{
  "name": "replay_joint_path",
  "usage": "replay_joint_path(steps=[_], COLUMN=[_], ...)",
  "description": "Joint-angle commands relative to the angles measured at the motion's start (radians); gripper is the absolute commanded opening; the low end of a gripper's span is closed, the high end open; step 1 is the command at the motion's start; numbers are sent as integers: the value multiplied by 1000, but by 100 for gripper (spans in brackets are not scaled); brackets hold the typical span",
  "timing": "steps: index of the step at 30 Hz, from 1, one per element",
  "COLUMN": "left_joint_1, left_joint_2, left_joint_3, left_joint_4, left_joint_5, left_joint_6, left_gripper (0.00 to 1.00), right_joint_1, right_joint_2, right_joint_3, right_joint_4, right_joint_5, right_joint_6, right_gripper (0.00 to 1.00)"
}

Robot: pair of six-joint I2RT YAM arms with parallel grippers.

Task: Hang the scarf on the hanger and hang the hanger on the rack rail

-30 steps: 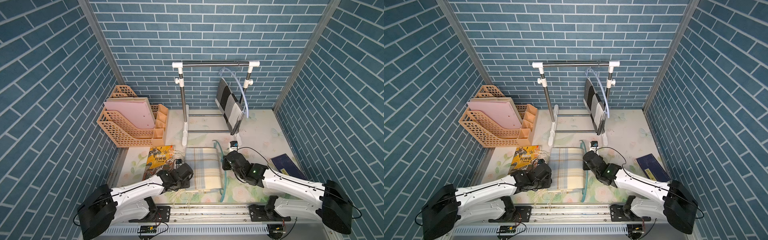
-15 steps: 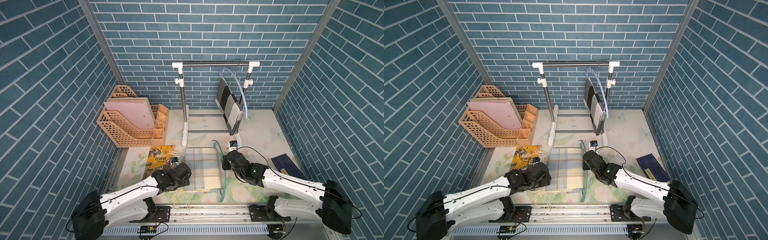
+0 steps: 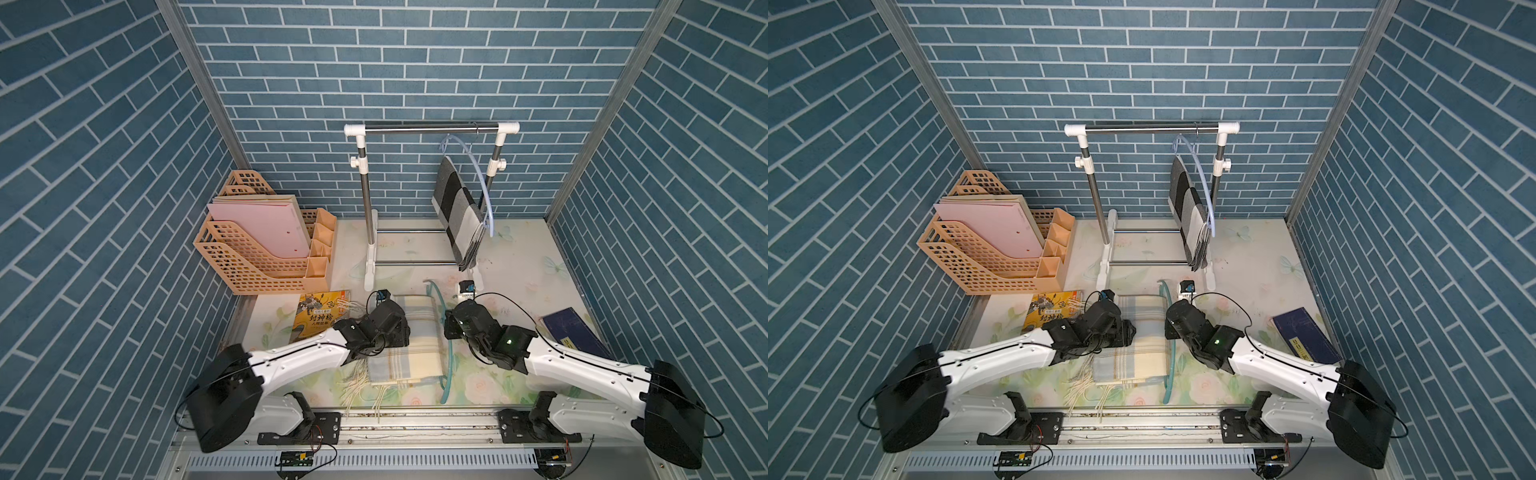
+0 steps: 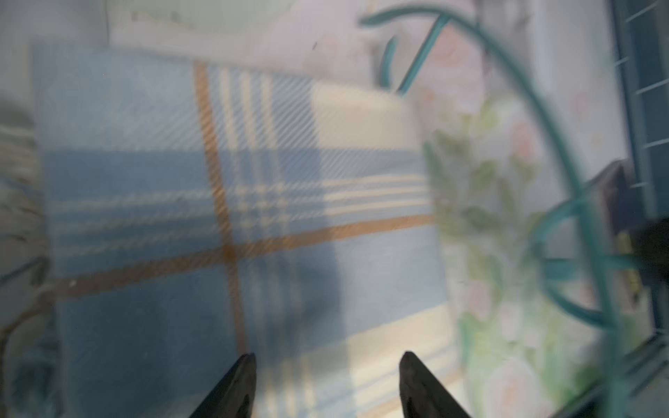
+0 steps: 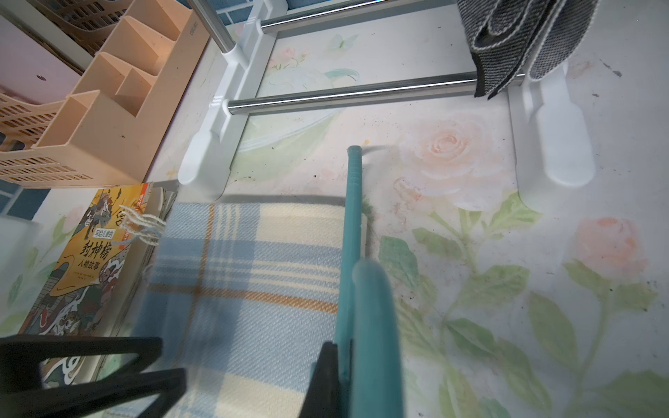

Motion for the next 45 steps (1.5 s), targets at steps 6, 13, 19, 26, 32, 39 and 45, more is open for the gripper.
replay_joint_path(steps=[6, 13, 19, 26, 32, 39, 45], left_joint_1=[131, 162, 162, 162, 162, 162, 160], left_joint_2=[87, 102, 73, -69, -283, -420, -311], left_joint_3=[-155, -259, -279, -238, -65, 70, 120], left_joint_4=[197, 252, 297, 219, 30, 175, 438], left_joint_5=[15, 44, 104, 113, 63, 127, 250], left_joint_6=[-59, -87, -90, -78, -28, -84, -205], left_gripper=[47, 41, 40, 47, 75, 80, 81], right_joint_1=[-14, -39, -43, -43, -43, -43, -42], right_joint_2=[-78, -198, -241, -244, -159, -74, -21], right_joint_3=[-39, -40, -38, 120, 316, 513, 638], right_joint_4=[2, -51, 3, -70, -228, -344, -403], right_joint_5=[33, 51, -4, -16, -52, -113, -147], right_joint_6=[47, 65, 57, -3, -88, -181, -243], right_gripper=[0, 0, 0, 0, 0, 0, 0])
